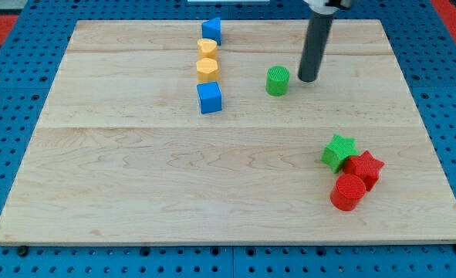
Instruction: Move the green circle towards left of red blocks
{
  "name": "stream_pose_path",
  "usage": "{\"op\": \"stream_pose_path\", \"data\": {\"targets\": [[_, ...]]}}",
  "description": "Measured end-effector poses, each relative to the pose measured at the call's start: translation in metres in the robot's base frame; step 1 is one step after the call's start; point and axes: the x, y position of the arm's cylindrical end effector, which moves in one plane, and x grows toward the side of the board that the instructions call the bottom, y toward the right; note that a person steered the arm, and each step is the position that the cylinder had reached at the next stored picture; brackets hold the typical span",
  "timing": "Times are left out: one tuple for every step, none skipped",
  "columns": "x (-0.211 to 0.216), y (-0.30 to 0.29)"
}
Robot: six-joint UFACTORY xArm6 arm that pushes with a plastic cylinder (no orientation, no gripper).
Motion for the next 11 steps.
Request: {"op": "stream_pose_path", "data": {"targets": [[0.012, -0.036], [0.016, -0.071], [-0.010, -0.105], [0.012, -0.123], [0.021, -0.100], [0.028, -0.063], [0.058, -0.047], [0.070, -0.072], [0.086, -0.087], [0.099, -0.051], [0.126, -0.022]]}}
